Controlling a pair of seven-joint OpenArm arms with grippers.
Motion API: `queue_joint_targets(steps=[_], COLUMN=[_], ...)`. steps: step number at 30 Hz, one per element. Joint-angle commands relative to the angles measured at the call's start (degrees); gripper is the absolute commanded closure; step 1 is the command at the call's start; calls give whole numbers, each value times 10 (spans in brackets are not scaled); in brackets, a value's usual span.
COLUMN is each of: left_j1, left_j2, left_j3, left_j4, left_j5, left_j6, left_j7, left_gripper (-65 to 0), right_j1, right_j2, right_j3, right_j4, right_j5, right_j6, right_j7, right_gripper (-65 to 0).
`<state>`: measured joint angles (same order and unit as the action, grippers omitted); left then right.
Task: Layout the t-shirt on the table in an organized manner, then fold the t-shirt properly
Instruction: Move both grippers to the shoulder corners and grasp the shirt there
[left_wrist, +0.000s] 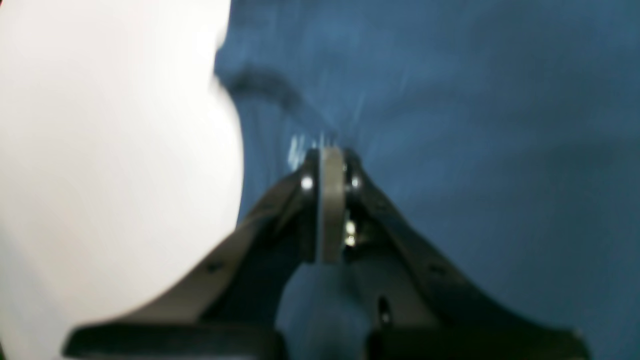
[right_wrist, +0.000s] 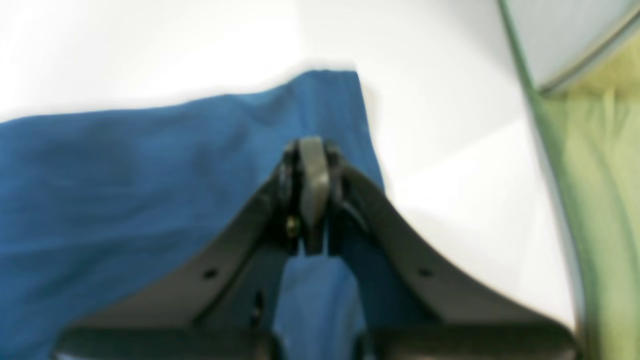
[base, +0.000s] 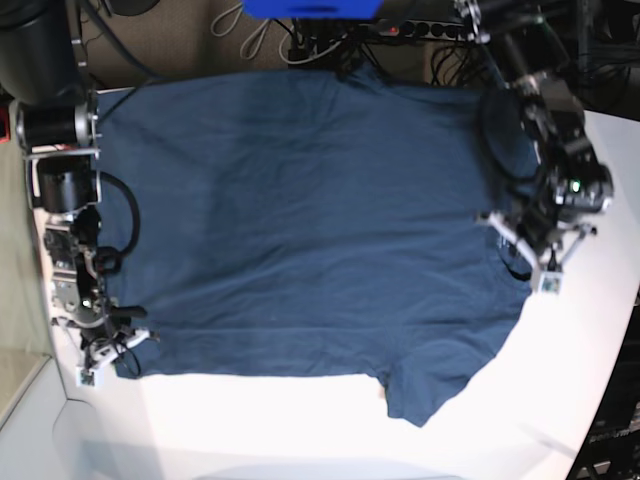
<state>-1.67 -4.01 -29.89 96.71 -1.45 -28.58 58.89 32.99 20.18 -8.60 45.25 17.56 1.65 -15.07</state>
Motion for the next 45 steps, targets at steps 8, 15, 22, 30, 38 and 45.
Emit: queue_joint_targets(steps=[8, 15, 22, 30, 38, 45], left_j1=[128, 208, 249, 247, 250, 236], left_j2=[-10, -7, -10, 8, 17, 16], left_j3=[-6, -64, -132, -161, -163, -160], left_j4=[149, 148, 142, 112, 87, 47], left_j5=[-3, -19, -104, -109, -187, -197], left_j6=[1, 1, 1, 1, 1, 1], left_j7=[14, -7, -17, -19, -19, -20], left_gripper=[-127, -288, -293, -323, -370, -370], right_j1=[-126, -274, -371, -415, -434, -435], right_j2=[10, 2, -9, -8, -4, -4], right_j3=[61, 90, 111, 112, 112, 112], right_j4=[297, 497, 568, 571, 572, 572], right_j5=[1, 1, 1, 1, 1, 1], right_j6=[-3, -2, -2, -1, 0, 0], right_j7=[-157, -249, -252, -252, -252, -252], right_gripper=[0, -85, -282, -307, -306, -306])
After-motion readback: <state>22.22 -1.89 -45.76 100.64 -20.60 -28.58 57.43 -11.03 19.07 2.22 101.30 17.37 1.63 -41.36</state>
